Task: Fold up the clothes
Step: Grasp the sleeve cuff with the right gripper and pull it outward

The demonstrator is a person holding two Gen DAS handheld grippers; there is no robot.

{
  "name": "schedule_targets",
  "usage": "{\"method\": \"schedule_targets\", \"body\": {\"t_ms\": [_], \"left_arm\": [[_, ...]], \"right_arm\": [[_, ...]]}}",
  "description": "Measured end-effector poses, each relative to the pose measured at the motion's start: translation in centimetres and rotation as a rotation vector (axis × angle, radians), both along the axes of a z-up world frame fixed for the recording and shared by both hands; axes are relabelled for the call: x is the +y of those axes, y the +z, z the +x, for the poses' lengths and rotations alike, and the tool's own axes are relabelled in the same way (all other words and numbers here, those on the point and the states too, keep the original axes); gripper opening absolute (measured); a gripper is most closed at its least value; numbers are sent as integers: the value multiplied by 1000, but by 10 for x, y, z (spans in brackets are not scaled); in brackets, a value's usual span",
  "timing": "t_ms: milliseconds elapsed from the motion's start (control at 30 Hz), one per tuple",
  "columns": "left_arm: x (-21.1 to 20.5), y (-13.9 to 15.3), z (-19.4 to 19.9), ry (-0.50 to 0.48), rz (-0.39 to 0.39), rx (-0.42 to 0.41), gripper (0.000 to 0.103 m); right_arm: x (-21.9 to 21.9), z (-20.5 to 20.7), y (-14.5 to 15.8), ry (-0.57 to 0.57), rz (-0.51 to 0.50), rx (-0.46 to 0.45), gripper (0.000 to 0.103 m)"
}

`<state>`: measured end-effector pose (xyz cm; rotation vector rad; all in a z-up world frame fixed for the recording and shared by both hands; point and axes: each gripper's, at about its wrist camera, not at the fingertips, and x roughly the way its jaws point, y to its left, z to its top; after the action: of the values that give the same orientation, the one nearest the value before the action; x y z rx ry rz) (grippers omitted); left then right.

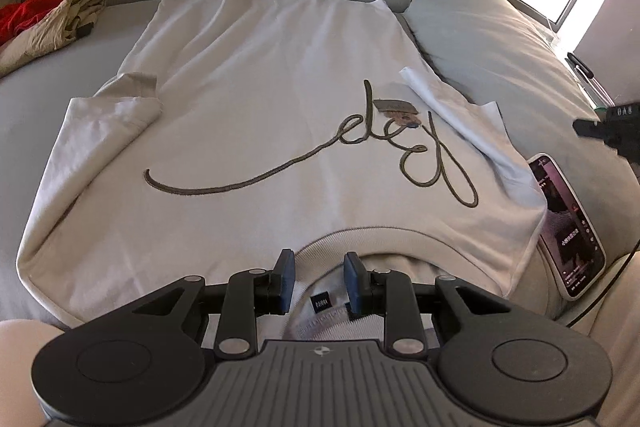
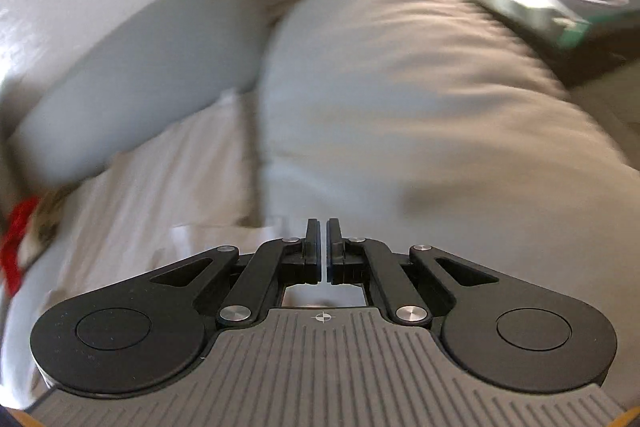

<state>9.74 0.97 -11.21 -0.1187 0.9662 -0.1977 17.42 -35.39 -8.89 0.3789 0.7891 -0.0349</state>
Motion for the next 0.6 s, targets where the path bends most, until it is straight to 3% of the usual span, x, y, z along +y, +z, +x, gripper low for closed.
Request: {"method": "schedule_targets", "body": {"t_ms": [67,267,400,600], "left_arm": [[0,0,-1,-1,0,3,26],[1,-1,-1,16,-8,13,26],[-1,5,1,22,-18,12,25],[-10,16,11,1,-43,0,26]], "right_arm": [[-11,-3,-5,-21,51,15,6],[-10,8,-6,69,202,60,39],[5,20,-6,157,215,95,43],[25,42,-16,195,178,165,44]]}}
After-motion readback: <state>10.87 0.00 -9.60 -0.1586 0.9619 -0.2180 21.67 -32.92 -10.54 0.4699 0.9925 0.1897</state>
